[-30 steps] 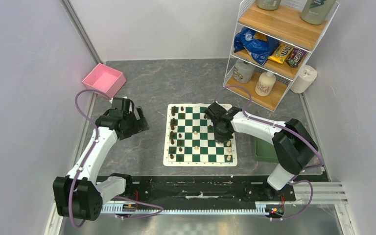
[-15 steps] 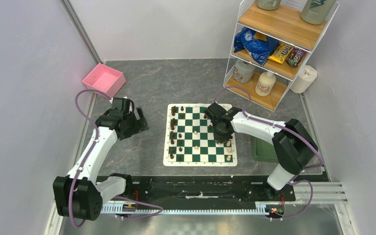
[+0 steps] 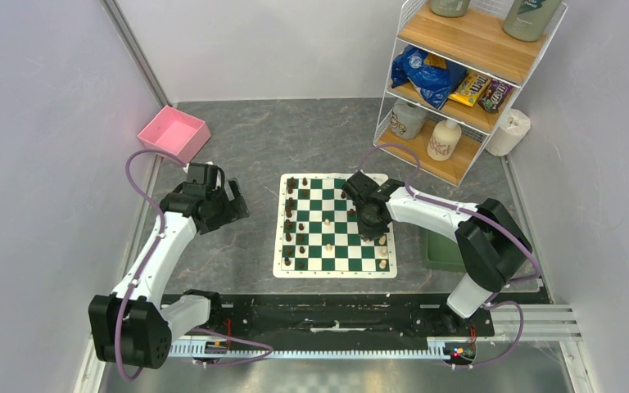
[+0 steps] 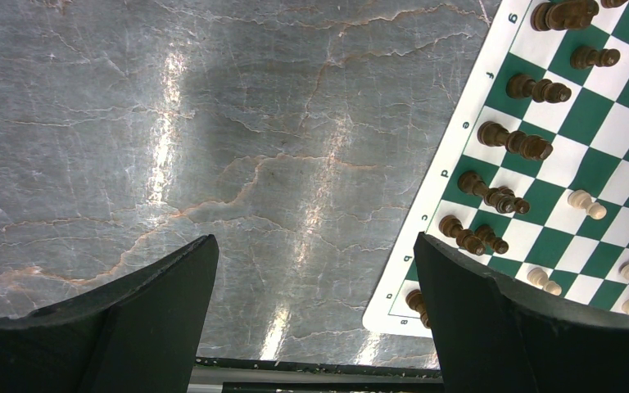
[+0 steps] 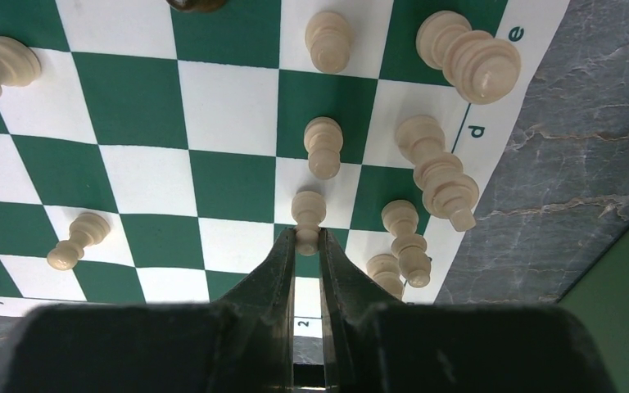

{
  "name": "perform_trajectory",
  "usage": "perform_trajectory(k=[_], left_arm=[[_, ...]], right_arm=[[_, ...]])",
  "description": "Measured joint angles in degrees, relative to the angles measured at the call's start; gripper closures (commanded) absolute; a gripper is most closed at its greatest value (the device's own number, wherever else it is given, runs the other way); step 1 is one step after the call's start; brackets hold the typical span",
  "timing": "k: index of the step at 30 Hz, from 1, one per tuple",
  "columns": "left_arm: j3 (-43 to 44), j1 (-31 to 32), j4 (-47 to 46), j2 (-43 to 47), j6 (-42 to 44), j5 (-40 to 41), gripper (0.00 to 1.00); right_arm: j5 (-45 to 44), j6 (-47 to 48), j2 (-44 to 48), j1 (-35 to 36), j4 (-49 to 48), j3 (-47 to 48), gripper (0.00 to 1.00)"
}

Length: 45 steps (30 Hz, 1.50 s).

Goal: Set up the chess pieces on the board

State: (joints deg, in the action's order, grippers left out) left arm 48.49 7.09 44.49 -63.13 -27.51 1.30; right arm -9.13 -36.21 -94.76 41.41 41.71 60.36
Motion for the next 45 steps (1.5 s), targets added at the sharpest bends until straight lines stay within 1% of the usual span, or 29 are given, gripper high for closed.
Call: perform_trajectory(k=[8, 13, 20, 24, 30, 33, 37, 45], left_arm=[[0.0, 0.0, 0.0, 0.0, 0.0, 0.0, 0.04], [0.0, 0.0, 0.0, -0.1, 0.0, 0.0, 0.04], [0.0, 0.0, 0.0, -0.1, 0.0, 0.0, 0.04], [0.0, 0.0, 0.0, -0.1, 0.0, 0.0, 0.04], [0.0, 0.0, 0.0, -0.2, 0.0, 0.0, 0.04], [0.0, 0.0, 0.0, -0.2, 0.0, 0.0, 0.04], [0.0, 0.0, 0.0, -0.2, 0.0, 0.0, 0.04], [0.0, 0.0, 0.0, -0.2, 0.0, 0.0, 0.04]], right_arm=[[0.2, 0.0, -0.9, 0.0, -0.2, 0.0, 0.80], [0.2, 0.1, -0.9, 0.0, -0.3, 0.0, 0.75], [0.2, 0.4, -0.9, 0.0, -0.2, 0.0, 0.65], [0.2, 1.3, -0.8, 0.0, 1.0, 1.0, 0.57], [0.2, 3.0, 2.3, 0.5, 2.4, 4.0, 0.53], [0.5, 3.5, 3.5, 1.7, 2.5, 6.2, 0.52], [1.9, 3.9, 2.5, 4.3, 2.0, 8.7, 0.51], [5.0, 3.9, -6.0, 11.4, 0.3, 12.6, 0.51]])
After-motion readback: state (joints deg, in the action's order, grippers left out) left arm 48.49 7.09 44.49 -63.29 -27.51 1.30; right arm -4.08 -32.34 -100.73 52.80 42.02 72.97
